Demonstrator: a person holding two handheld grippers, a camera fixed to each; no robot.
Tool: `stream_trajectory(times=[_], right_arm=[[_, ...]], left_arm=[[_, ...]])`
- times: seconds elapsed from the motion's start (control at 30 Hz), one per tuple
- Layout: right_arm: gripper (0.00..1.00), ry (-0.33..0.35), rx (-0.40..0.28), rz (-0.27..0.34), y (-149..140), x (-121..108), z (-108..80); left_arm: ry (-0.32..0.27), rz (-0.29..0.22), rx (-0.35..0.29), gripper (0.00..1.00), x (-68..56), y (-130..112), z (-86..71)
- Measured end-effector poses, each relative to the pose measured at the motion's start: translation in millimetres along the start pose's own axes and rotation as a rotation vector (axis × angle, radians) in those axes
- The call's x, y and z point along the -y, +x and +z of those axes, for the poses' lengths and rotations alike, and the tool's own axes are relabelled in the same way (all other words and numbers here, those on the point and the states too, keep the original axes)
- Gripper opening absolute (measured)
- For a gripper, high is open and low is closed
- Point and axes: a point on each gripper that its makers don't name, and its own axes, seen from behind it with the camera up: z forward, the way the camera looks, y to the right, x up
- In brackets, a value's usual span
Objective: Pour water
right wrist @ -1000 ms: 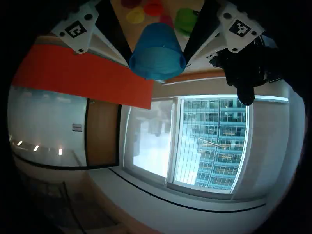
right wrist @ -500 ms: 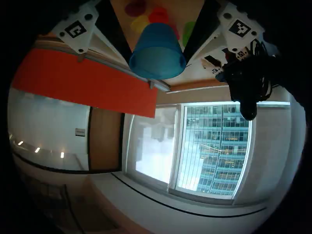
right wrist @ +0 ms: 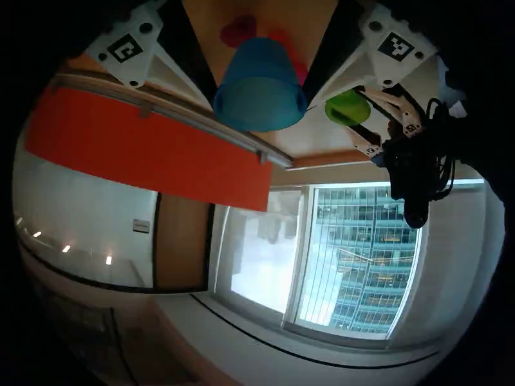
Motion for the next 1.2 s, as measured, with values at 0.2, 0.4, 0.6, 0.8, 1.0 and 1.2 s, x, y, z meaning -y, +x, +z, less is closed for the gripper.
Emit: stream_trajectory(times=[0.2, 0.4, 0.6, 0.8, 1.0, 1.2], right_arm=[[0.91, -0.005, 0.012, 0.003, -16.3, -4.3, -6.3], [0.91, -0.001, 0.047, -0.008, -39.3, -2.6, -8.1], [0.91, 0.028, 0.076, 0.016, -59.6, 4.0, -8.0], [0.92, 0.047, 0.106, 0.028, -78.1, 9.5, -7.8], [0.92, 0.073, 0.136, 0.042, -94.3, 16.6, -8.6], [0.92, 0.094, 0.168, 0.062, -109.9, 21.1, -9.0]], left_arm=[[0.008, 0.006, 0.018, 0.86, 1.2, -6.3, -2.5], [0.008, 0.005, 0.042, 0.86, 1.4, -15.2, -3.2], [0.004, 0.014, 0.079, 0.86, -0.1, -28.0, -2.5], [-0.006, 0.023, 0.123, 0.86, -3.4, -41.8, -0.9], [-0.009, 0.028, 0.168, 0.86, -4.9, -56.0, -0.1], [-0.007, 0.023, 0.21, 0.86, -4.1, -69.4, 0.1]])
